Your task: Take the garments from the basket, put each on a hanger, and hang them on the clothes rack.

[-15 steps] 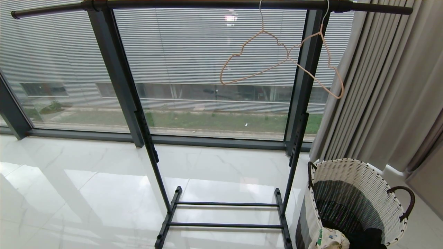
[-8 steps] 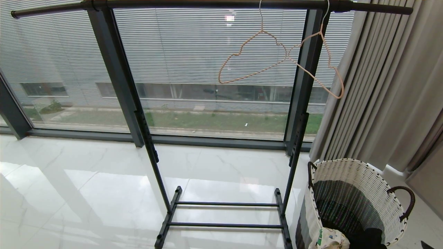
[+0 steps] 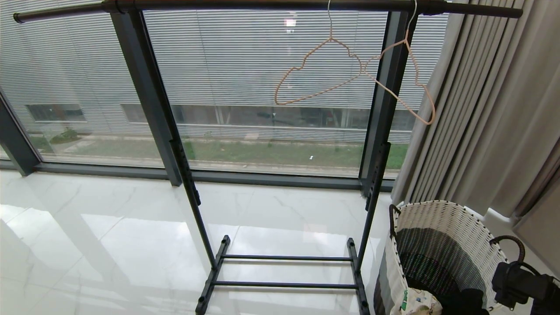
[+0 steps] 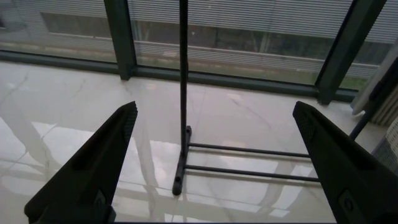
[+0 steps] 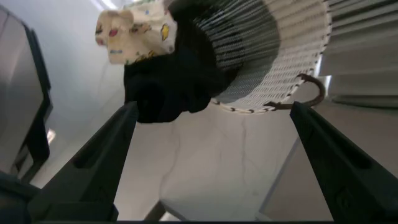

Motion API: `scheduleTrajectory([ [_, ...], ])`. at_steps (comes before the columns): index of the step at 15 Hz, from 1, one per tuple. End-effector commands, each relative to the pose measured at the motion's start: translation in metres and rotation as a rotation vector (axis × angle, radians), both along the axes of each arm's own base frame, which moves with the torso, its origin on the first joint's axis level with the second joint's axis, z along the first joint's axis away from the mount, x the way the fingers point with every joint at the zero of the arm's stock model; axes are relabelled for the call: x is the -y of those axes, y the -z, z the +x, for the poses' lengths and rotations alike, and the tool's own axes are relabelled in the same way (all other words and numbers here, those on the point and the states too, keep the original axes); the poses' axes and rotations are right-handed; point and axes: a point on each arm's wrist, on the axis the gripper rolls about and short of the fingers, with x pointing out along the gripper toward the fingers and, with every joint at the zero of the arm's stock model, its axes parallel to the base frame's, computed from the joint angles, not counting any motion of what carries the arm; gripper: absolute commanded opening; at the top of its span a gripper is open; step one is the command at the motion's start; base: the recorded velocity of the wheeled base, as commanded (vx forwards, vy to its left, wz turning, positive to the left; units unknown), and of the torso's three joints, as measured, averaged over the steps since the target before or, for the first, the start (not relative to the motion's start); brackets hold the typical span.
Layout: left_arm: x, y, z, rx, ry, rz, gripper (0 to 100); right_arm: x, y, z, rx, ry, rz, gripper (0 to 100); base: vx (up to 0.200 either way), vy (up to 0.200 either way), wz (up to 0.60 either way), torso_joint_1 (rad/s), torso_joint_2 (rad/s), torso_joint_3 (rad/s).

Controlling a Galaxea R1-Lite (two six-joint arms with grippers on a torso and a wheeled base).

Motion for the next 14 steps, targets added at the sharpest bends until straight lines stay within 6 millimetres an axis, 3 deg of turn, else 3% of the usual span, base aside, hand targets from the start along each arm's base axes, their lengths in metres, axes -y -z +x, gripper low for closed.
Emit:
scheduleTrajectory([
  [1,0.000,0.000,0.000,0.000,0.000,0.001,100,0.001,0.034,0.011,-0.165,0.012,-0.035,100,0.000,0.000,0.00,0.000,0.00,0.000],
  [4,0.000,0.000,0.000,0.000,0.000,0.002,100,0.002,0.054,0.026,-0.196,0.044,-0.079,100,0.000,0.000,0.00,0.000,0.00,0.000],
  [7,0.000,0.000,0.000,0.002,0.000,0.001,100,0.002,0.077,0.054,-0.144,0.060,-0.094,100,0.000,0.000,0.00,0.000,0.00,0.000],
  [14,0.000,0.000,0.000,0.000,0.000,0.001,100,0.008,0.088,0.075,-0.041,0.125,-0.132,100,0.000,0.000,0.00,0.000,0.00,0.000],
])
